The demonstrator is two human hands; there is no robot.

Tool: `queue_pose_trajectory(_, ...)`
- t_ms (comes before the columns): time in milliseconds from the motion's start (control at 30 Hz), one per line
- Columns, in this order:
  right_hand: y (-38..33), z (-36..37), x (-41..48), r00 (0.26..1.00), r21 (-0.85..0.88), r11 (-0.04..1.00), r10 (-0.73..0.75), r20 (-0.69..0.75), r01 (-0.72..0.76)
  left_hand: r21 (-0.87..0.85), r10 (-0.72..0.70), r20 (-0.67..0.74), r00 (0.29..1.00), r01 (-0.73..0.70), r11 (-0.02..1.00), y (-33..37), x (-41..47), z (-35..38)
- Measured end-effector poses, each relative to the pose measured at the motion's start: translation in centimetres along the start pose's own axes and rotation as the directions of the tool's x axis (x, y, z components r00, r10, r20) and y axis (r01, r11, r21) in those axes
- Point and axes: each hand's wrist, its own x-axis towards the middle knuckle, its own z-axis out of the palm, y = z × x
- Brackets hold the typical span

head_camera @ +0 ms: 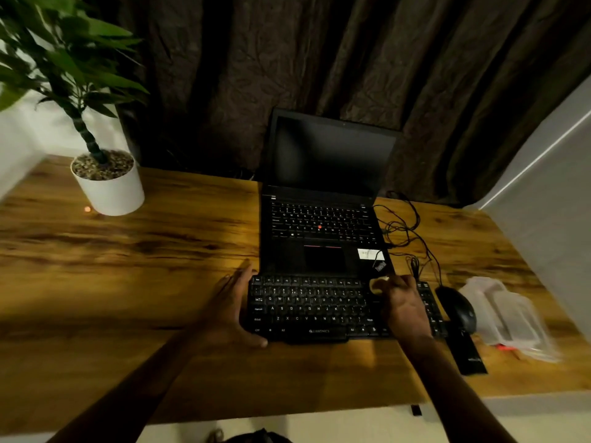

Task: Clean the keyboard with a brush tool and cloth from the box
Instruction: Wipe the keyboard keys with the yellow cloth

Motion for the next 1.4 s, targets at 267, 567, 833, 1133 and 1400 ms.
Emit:
queue_pose_trajectory(267,-1.2,0.4,-1.1,1.0,0.039,0.999,-0.009,-0.016,0.01,-0.003,-0.012,-0.006,1.0,0.012,1.0,0.1,-0.1,0.1)
queue_pose_trajectory(567,-6.5,0.6,-0.9,0.997,0.097,0.993,-0.075,0.035,0.071,0.012,0.012,0.0,1.0,-0.012,1.0,-0.1,0.0,0.2)
queue_pose_trajectory(833,-5.3,0.2,-1.4,1.0,0.133,0.991,-0.001,-0.009,0.002,0.018,0.006,-0.028,1.0,-0.005,1.0,0.5,-0.1,0.1)
queue_pose_trajectory(1133,-8.0,-1.6,-1.3,0.997,0.218,0.976,0.005,0.072,-0.021,0.009,0.027,-0.032,0.999,-0.026,1.0,1.4,-0.3,-0.2)
queue_pose_trajectory(1400,-11.6,-2.1,-0.9,0.991,0.293,0.956,-0.048,0.123,0.01,0.001,-0.039,-0.018,0.999,0.039,0.999,0.8,-0.4,0.0)
